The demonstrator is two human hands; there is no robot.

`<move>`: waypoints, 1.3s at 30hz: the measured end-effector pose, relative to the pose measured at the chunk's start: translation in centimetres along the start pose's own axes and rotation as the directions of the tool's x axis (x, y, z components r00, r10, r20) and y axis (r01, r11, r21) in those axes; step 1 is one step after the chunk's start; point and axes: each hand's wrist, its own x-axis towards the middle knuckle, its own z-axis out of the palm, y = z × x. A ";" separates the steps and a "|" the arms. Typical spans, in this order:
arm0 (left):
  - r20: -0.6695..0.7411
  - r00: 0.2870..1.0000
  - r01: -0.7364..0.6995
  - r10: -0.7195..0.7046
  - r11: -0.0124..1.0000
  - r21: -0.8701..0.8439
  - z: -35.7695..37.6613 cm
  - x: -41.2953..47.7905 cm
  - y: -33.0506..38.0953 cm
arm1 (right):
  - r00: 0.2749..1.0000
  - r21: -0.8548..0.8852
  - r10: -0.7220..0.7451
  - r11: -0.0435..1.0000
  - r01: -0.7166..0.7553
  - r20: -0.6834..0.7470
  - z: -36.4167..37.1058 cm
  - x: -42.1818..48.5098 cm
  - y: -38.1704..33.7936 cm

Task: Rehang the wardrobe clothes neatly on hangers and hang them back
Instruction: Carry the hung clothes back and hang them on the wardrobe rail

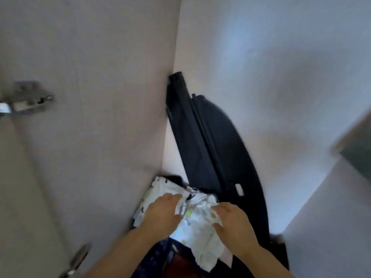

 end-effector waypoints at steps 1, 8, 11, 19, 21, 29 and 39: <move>0.020 0.996 0.089 -0.089 0.996 -0.015 0.8 -2.1 -1.8 | 0.997 0.018 -0.054 0.998 0.054 0.052 1.8 0.0 -1.3; 0.015 0.756 0.653 -0.654 0.753 -0.075 5.3 -19.1 -8.1 | 0.825 0.163 -0.484 0.875 0.456 0.290 9.5 -1.4 -10.6; -0.035 0.520 0.843 -0.853 0.520 -0.139 7.1 -27.7 -8.1 | 0.641 0.218 -0.683 0.725 0.653 0.350 11.9 -3.8 -15.1; -0.119 -0.095 0.928 -0.988 -0.045 -0.370 9.3 -48.6 -2.7 | 0.043 0.333 -0.923 0.180 0.926 0.382 14.2 -16.0 -29.9; -0.130 -0.220 0.892 -0.967 -0.145 -0.429 9.5 -52.9 -1.3 | -0.084 0.359 -0.930 0.054 0.932 0.358 14.0 -20.0 -33.7; -0.089 -0.533 0.717 -0.842 -0.393 -0.576 9.5 -69.6 0.0 | -0.383 0.394 -0.882 -0.261 0.881 0.274 13.4 -35.5 -48.8; -0.056 -0.669 0.590 -0.741 -0.485 -0.646 5.6 -88.8 -3.8 | -0.513 0.399 -0.826 -0.400 0.825 0.232 12.5 -49.9 -66.5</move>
